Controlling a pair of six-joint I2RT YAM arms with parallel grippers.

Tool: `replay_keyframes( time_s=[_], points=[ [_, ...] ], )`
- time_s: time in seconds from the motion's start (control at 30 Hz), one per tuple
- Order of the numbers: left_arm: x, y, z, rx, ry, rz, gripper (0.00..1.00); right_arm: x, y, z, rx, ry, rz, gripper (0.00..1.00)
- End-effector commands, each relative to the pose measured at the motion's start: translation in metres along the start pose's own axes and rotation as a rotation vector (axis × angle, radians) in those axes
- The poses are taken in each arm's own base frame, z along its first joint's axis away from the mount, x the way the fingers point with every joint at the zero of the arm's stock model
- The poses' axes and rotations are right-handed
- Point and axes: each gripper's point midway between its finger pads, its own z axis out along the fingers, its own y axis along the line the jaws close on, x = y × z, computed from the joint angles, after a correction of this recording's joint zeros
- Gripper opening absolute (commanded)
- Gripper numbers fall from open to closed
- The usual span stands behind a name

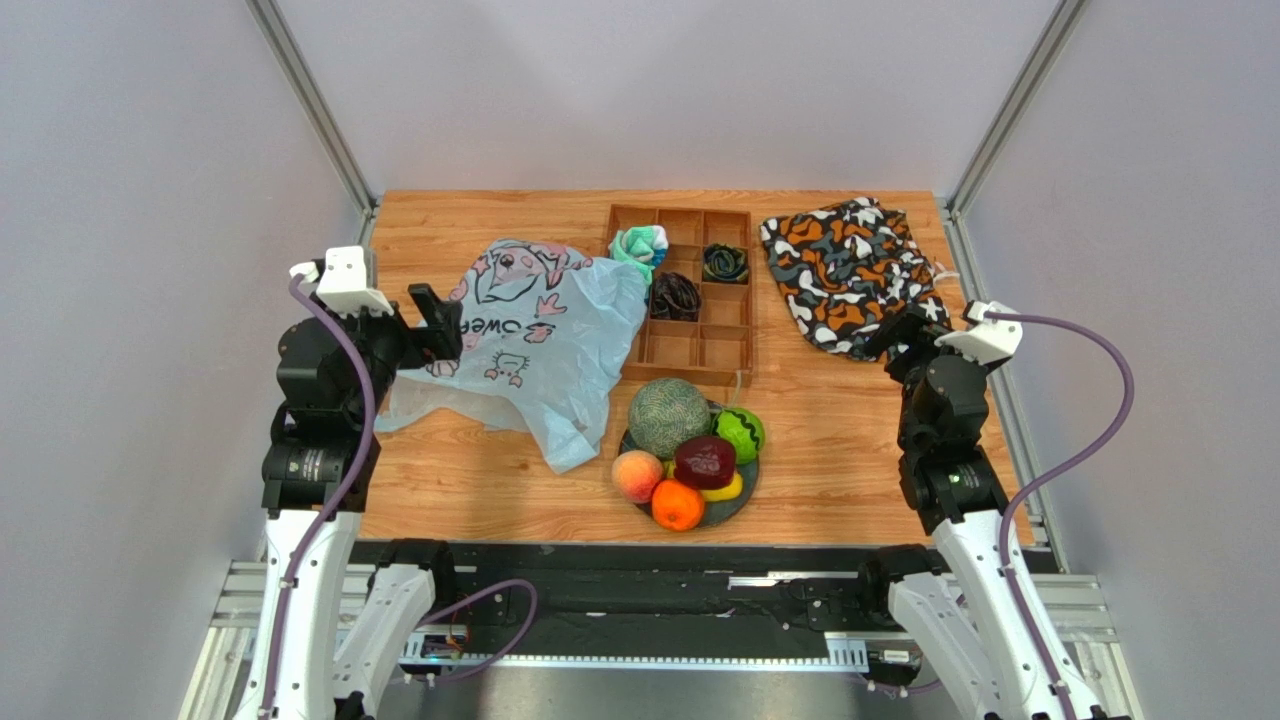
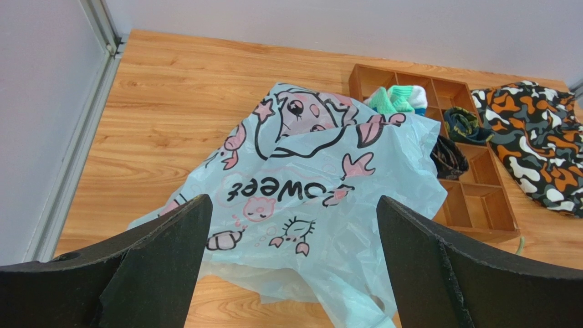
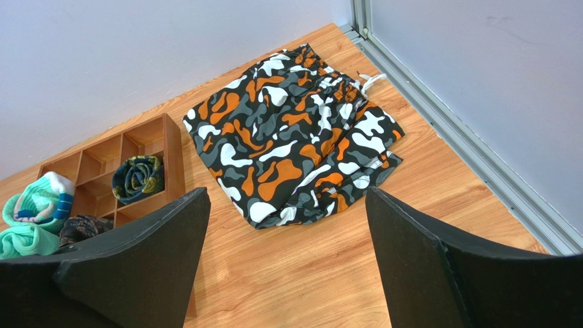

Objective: Place the fruits into the plastic bag

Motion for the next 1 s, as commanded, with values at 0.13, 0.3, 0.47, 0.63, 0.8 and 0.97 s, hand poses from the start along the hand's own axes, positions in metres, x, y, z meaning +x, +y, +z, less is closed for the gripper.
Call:
replay_keyframes(
  time_s=[0.13,0.3,0.47,0.63,0.8,0.97],
  points=[
    [-0.012,-0.013,0.002,0.073,-0.041,-0.003,0.99,-0.023,0.002,0.001,0.013,-0.073,0.054,0.88],
    [-0.007,-0.023,0.002,0.14,-0.036,0.018,0.99,-0.025,0.002,0.0,0.012,-0.077,0.06,0.87],
    [0.007,-0.017,0.016,0.109,0.027,-0.041,0.99,-0.026,0.008,-0.001,-0.017,-0.068,0.054,0.86],
    [0.036,0.016,0.027,0.023,0.068,-0.274,0.99,-0.028,0.011,-0.002,-0.029,-0.051,0.043,0.85],
    [0.071,0.034,0.047,-0.01,0.069,-0.567,0.99,-0.025,0.02,-0.001,-0.073,-0.035,0.048,0.85],
    [0.114,0.073,0.05,-0.159,0.057,-0.693,0.97,-0.017,0.026,0.001,-0.101,0.005,0.047,0.85]
  ],
)
